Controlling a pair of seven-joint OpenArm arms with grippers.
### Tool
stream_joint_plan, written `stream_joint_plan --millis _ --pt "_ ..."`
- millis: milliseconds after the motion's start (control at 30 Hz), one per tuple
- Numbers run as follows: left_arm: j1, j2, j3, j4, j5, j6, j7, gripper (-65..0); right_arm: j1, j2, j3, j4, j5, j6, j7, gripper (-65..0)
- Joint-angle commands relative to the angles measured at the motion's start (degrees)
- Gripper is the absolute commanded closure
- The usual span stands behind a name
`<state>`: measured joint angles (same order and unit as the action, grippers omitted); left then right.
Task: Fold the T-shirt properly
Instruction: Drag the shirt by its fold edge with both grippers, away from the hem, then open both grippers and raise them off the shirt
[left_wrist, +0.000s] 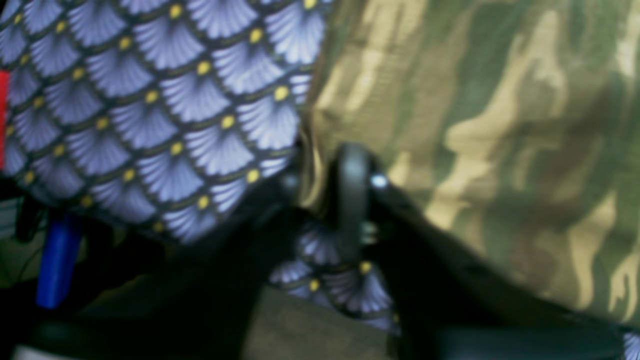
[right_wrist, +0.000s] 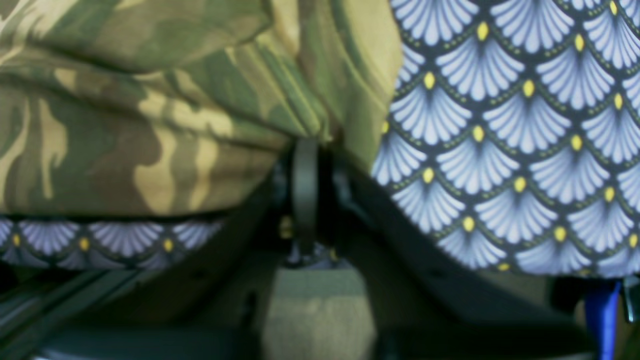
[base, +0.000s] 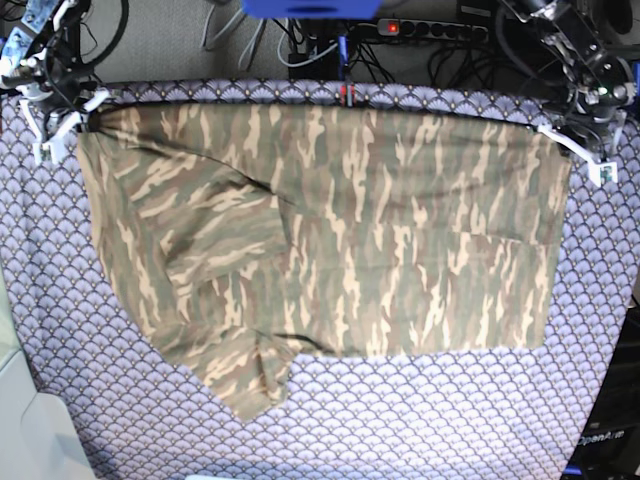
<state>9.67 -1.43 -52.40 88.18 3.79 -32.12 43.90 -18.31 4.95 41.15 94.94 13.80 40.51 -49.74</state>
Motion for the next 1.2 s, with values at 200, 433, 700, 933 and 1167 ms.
stream_joint_plan --millis 200,433,700,933,1167 --pt "0.1 -0.5 -0.6 0.8 0.7 -7.9 0.6 -28.9 -1.3 1.1 0.7 0.9 -0.7 -0.5 -0.1 -37.7" --pt "0.0 -0.5 -4.2 0.8 0.7 -7.9 0.6 -29.1 -1.1 2.0 6.0 0.9 -0.7 -0.5 -0.1 -37.7" --pt "0.1 -1.1 -8.5 1.3 0.9 -7.9 0.6 -29.3 -1.6 5.7 7.4 0.8 -0.6 -0.5 0.5 -37.8" --pt "0.2 -0.8 -9.8 5.3 0.7 -7.9 0.9 -29.3 -1.1 6.1 7.6 0.8 -0.7 -0.5 0.5 -37.8" --pt "-0.7 -1.1 -9.8 9.9 0.7 -7.9 1.2 -29.3 0.0 7.2 9.1 0.8 -0.7 -0.5 0.6 -37.9"
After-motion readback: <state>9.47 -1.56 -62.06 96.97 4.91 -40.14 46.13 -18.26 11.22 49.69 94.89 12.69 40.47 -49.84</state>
